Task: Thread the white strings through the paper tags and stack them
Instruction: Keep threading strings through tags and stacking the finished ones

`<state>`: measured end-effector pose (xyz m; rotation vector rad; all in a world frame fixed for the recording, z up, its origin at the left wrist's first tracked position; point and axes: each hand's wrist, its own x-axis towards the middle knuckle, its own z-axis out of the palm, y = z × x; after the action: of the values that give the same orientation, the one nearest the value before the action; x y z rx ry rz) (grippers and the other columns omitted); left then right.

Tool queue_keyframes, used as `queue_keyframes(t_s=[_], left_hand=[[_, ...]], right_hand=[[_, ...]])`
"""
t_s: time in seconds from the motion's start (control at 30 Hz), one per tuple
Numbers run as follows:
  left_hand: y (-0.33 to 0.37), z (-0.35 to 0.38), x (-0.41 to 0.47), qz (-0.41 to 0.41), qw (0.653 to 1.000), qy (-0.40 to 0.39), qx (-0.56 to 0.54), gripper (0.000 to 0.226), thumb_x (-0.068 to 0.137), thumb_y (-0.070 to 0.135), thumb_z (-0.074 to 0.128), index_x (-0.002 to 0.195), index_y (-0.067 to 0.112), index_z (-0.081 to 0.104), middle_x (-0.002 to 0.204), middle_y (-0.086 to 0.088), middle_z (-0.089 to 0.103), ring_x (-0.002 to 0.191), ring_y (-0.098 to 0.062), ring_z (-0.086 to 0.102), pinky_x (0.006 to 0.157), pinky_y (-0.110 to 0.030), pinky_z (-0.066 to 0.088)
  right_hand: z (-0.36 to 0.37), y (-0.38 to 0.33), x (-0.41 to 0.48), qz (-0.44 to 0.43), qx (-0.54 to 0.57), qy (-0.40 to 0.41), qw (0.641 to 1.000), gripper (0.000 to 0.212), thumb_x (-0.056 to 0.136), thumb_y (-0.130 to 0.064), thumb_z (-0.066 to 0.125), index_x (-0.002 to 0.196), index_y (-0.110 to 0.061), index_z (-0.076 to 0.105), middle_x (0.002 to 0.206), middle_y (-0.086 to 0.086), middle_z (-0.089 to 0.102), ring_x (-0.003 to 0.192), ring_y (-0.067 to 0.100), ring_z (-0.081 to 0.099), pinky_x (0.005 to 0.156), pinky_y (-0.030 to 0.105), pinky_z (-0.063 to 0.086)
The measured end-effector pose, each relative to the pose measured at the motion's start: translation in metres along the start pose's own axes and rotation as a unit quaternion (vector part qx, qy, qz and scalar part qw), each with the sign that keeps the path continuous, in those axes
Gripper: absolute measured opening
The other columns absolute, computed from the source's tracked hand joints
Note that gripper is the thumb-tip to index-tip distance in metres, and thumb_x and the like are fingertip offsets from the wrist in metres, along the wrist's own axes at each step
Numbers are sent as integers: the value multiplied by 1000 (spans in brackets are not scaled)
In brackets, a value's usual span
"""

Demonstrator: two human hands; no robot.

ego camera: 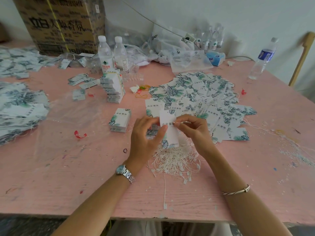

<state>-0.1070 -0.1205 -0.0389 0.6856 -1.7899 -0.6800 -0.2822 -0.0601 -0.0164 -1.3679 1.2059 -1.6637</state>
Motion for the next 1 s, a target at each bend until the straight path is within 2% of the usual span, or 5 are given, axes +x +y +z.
queue_keyframes(t_s=[0.17, 0.4, 0.6, 0.73, 1.0], left_hand=[[1, 2, 0, -26, 997, 24, -62, 23, 90, 36, 65, 74, 21, 61, 72, 20, 53, 77, -4, 47, 73, -22, 40], [1, 3, -1, -59, 991, -23, -121, 30, 86, 26, 72, 66, 7, 59, 67, 6, 52, 71, -14, 47, 71, -24, 41], [1, 5, -3, -78, 987, -63, -125, 38, 84, 26, 74, 67, -5, 61, 67, -15, 56, 71, -27, 50, 70, -30, 42], [-1, 4, -3, -96, 981, -76, -149, 47, 85, 32, 79, 66, -5, 58, 66, -17, 54, 67, -18, 46, 69, -27, 40], [-1, 8, -4, -106, 977, -88, -165, 51, 84, 45, 69, 63, 0, 56, 64, -19, 51, 64, -15, 43, 67, -30, 39]], right_hand=[[4, -1, 1, 15, 47, -23, 999, 6, 86, -1, 69, 86, -6, 72, 93, -3, 67, 52, 2, 41, 50, 14, 32], [-3, 3, 2, 61, 7, 25, 998, 4, 87, -22, 73, 86, -25, 72, 50, -9, 39, 47, 13, 18, 47, 27, 17], [1, 2, 1, 53, 3, -14, 998, 34, 84, 1, 54, 87, -27, 75, 67, 20, 47, 46, 10, 21, 45, 22, 20], [1, 1, 1, 42, 33, -44, 998, 42, 79, 5, 49, 85, -28, 76, 90, -10, 65, 45, 1, 30, 45, 15, 27], [-2, 1, 2, 51, 60, -69, 995, 47, 77, 9, 47, 86, -27, 76, 90, -11, 63, 46, 2, 29, 46, 14, 27]])
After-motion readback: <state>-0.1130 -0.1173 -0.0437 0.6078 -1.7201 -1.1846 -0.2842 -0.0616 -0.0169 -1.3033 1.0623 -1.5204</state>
